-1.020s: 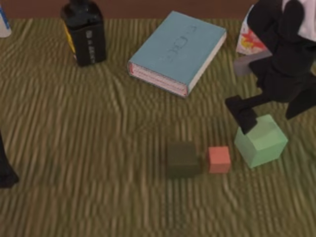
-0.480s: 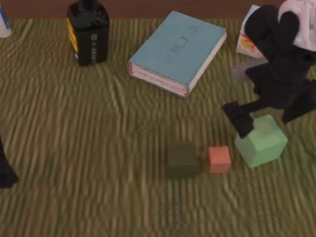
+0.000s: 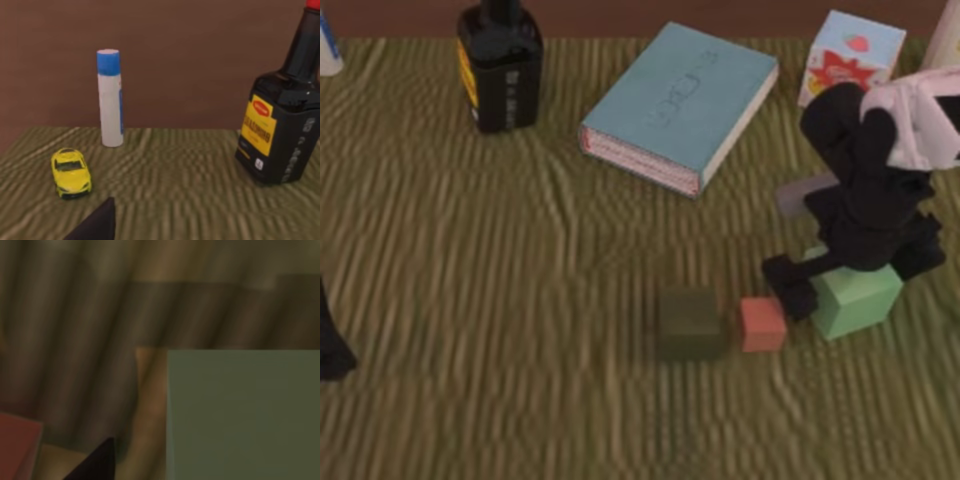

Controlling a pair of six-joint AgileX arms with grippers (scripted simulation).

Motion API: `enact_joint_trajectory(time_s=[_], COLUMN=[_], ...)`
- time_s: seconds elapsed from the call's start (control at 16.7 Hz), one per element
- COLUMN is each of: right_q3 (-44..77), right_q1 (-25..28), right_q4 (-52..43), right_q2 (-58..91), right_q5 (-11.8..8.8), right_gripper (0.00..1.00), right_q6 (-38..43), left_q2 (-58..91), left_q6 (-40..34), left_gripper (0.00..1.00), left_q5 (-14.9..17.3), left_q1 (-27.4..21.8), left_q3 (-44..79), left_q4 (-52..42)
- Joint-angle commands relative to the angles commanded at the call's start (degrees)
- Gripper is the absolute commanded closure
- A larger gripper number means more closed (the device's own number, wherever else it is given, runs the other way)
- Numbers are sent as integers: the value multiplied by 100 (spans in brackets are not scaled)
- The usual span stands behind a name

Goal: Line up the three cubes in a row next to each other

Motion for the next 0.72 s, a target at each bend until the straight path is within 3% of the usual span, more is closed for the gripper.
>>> enact_joint_trajectory(time_s=[0.18,0.72], right_q3=[0,0], right_q1=[0,0], right_q4=[0,0], right_q2=[0,0], right_q5=[0,0], right_gripper=[0,68], right_q6=[0,0], left_q2=[0,0], left_q6=[0,0], left_gripper=[0,0], left_q5=[0,0], left_q1=[0,0], left_q3=[0,0], left_q4=[0,0])
